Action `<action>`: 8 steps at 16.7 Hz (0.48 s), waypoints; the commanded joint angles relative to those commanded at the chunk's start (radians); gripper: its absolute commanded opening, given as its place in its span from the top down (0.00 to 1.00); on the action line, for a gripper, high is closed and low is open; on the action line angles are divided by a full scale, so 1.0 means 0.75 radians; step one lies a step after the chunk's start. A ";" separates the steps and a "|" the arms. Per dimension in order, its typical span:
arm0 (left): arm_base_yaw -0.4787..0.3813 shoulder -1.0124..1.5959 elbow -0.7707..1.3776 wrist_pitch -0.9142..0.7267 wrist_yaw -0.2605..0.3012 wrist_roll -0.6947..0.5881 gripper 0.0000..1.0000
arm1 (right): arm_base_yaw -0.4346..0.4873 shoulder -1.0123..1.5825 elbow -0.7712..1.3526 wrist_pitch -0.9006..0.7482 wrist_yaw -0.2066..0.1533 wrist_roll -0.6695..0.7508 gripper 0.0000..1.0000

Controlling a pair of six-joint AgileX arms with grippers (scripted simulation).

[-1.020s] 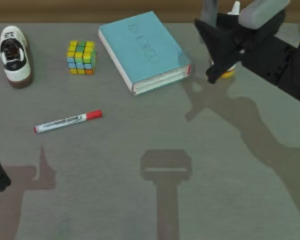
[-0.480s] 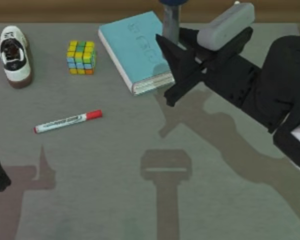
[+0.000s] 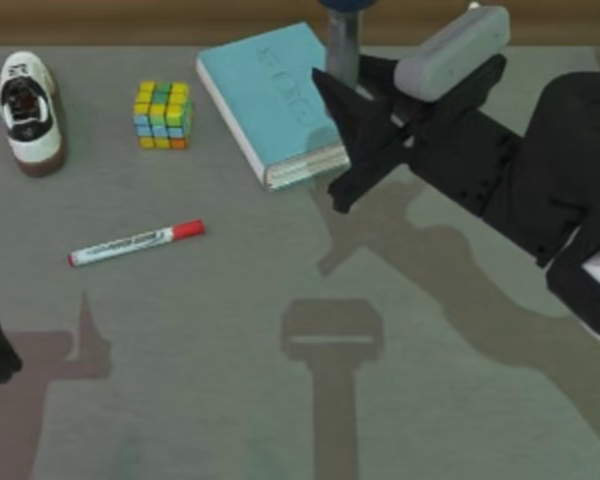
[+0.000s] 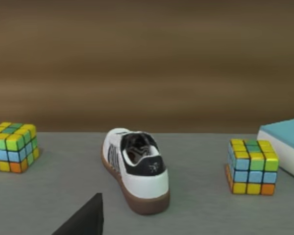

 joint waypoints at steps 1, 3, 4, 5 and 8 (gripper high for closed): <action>0.000 0.000 0.000 0.000 0.000 0.000 0.00 | 0.000 0.000 0.000 0.000 0.000 0.000 1.00; -0.010 0.017 0.014 0.009 0.010 0.000 0.00 | 0.000 0.000 0.000 0.000 0.000 0.000 1.00; -0.024 0.046 0.036 0.024 0.025 0.001 0.00 | 0.000 0.000 0.000 0.000 0.000 0.000 1.00; -0.045 0.089 0.067 0.046 0.047 0.001 0.00 | 0.000 0.000 0.000 0.000 0.000 0.000 1.00; -0.134 0.304 0.202 0.138 0.140 0.004 0.00 | 0.000 0.000 0.000 0.000 0.000 0.000 1.00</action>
